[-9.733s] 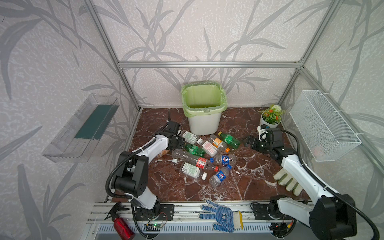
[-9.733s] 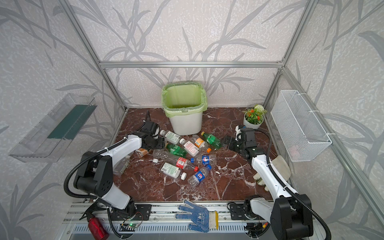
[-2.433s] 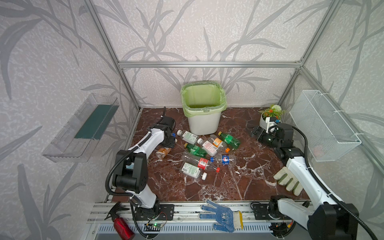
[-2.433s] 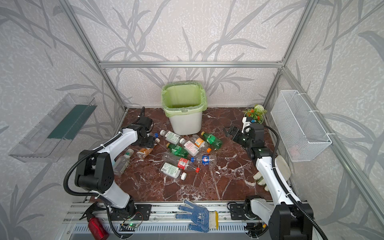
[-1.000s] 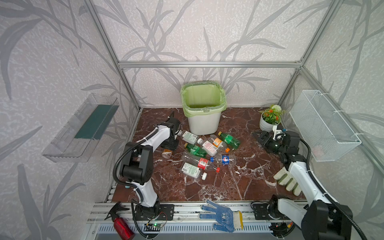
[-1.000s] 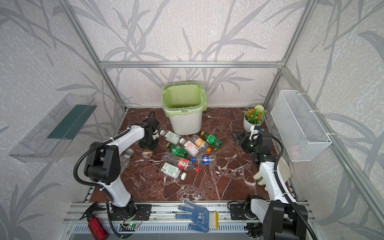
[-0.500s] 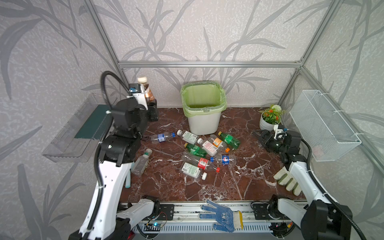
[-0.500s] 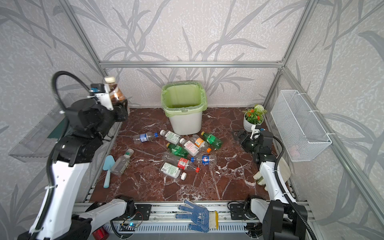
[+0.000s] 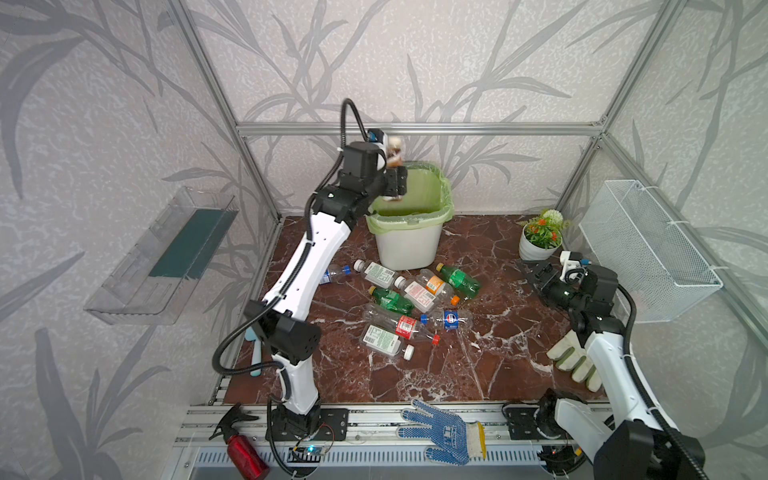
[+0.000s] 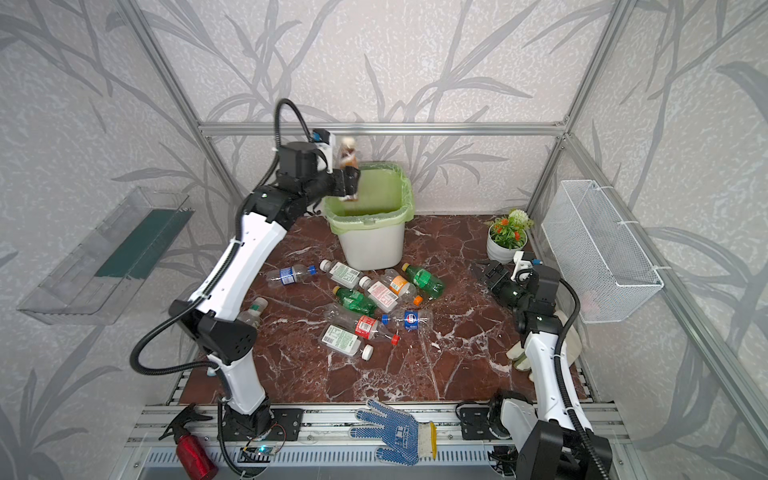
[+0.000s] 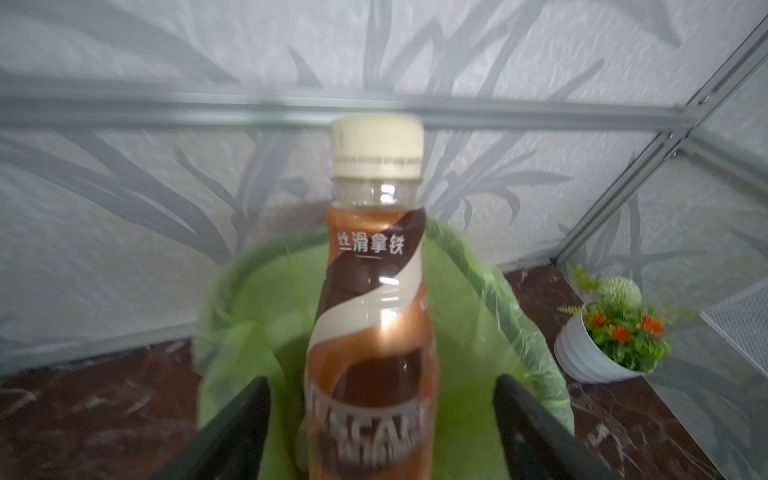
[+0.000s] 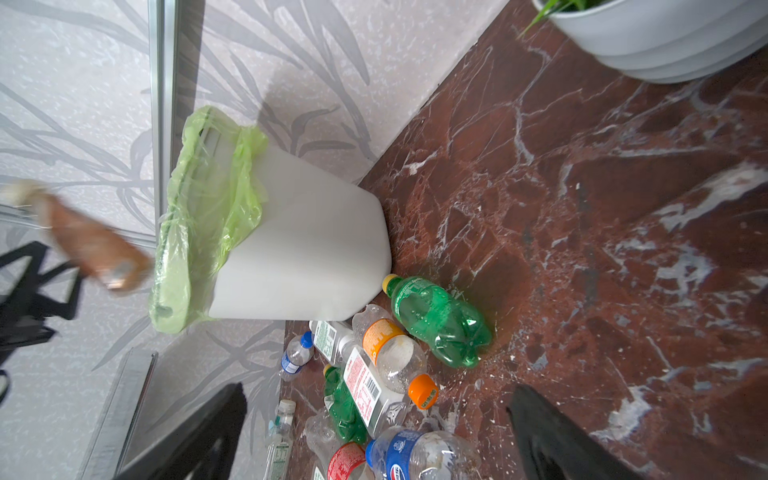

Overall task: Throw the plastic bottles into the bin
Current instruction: 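Lift the Nescafe bottle with the left gripper over the bin and release, then return the left gripper to the pile while the right reaches a crushed clear bottle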

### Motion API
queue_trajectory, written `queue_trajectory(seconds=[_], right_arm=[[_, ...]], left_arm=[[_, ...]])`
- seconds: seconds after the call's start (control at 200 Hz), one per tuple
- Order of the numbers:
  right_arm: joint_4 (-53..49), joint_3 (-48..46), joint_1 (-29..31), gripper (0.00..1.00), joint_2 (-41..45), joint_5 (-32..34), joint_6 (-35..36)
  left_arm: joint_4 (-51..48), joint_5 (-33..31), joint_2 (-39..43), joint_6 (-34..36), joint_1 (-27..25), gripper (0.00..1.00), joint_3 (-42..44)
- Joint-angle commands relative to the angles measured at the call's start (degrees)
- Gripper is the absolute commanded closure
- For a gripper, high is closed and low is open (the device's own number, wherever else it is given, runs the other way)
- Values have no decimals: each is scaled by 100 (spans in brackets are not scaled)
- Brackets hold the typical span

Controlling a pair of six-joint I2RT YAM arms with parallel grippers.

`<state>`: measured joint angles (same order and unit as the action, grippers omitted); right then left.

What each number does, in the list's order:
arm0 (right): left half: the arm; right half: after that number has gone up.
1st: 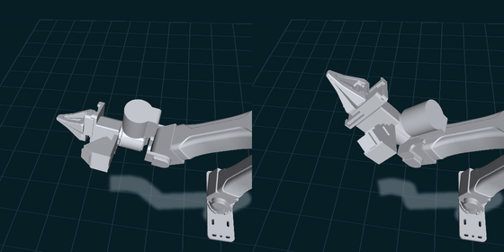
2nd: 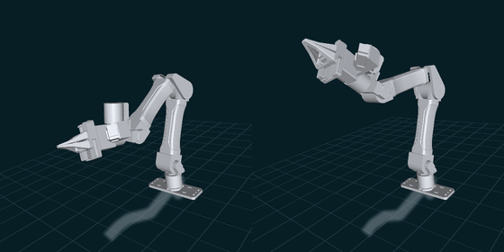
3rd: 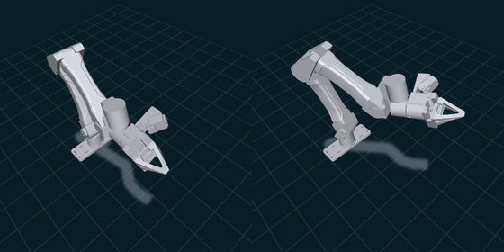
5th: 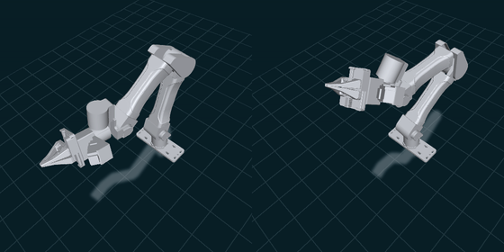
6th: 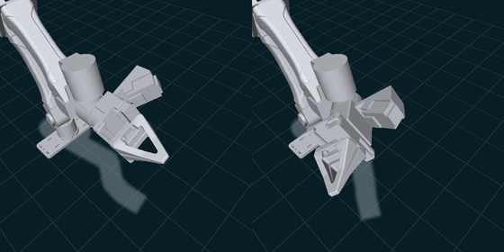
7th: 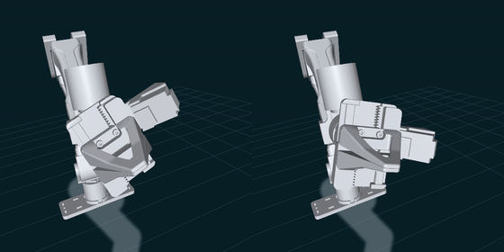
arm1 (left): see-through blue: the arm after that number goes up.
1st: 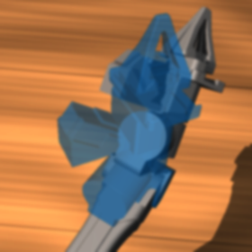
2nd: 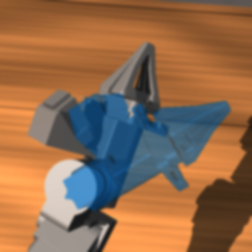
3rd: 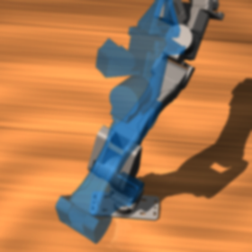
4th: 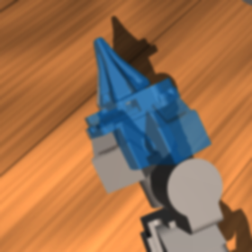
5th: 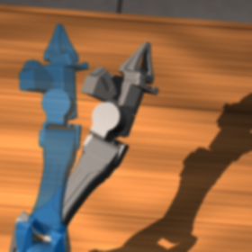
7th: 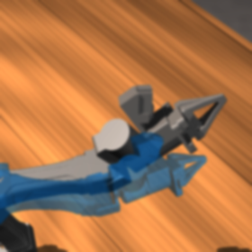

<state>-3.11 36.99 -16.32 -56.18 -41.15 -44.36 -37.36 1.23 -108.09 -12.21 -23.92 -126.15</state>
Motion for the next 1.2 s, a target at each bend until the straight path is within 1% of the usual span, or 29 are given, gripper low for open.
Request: queue_trajectory(seconds=[0.0,0.1,0.215,0.315,0.39,0.5,0.565,0.63,0.695,0.8,0.96,1.195], right_arm=[[-272,-26,-184,1,189,-202,67],[-293,-87,-192,1,261,-124,44],[-221,-164,-191,1,233,-86,-58],[-199,-180,-178,1,165,-121,-91],[-301,-171,-137,1,128,-115,-52],[-654,-183,130,1,139,125,-45],[-864,-250,468,1,188,420,-188],[-1019,-381,912,1,275,828,-490],[-925,-648,1429,1,378,1241,-1096],[-645,-1098,2122,1,526,1544,-2072],[-261,-1517,3214,1,723,2295,-3269],[-27,-1500,4542,1,442,3094,-4353]], left_arm=[[342,30,1230,17,-25,1,139],[1122,-334,2200,205,-19,1,1272],[1533,-773,3078,374,-9,1,2432],[1681,-1112,3677,408,-2,1,3391],[1690,-1249,4061,363,2,1,4070],[1631,-1338,4538,196,5,1,4925],[1537,-1416,4765,75,7,1,5355],[1533,-1436,4975,-41,2,1,5731],[1512,-1497,5118,-101,3,1,6075],[1403,-1643,5230,-140,2,1,6440],[1464,-1673,5217,-107,13,1,6715],[1542,-1535,4938,-132,26,1,6839]])
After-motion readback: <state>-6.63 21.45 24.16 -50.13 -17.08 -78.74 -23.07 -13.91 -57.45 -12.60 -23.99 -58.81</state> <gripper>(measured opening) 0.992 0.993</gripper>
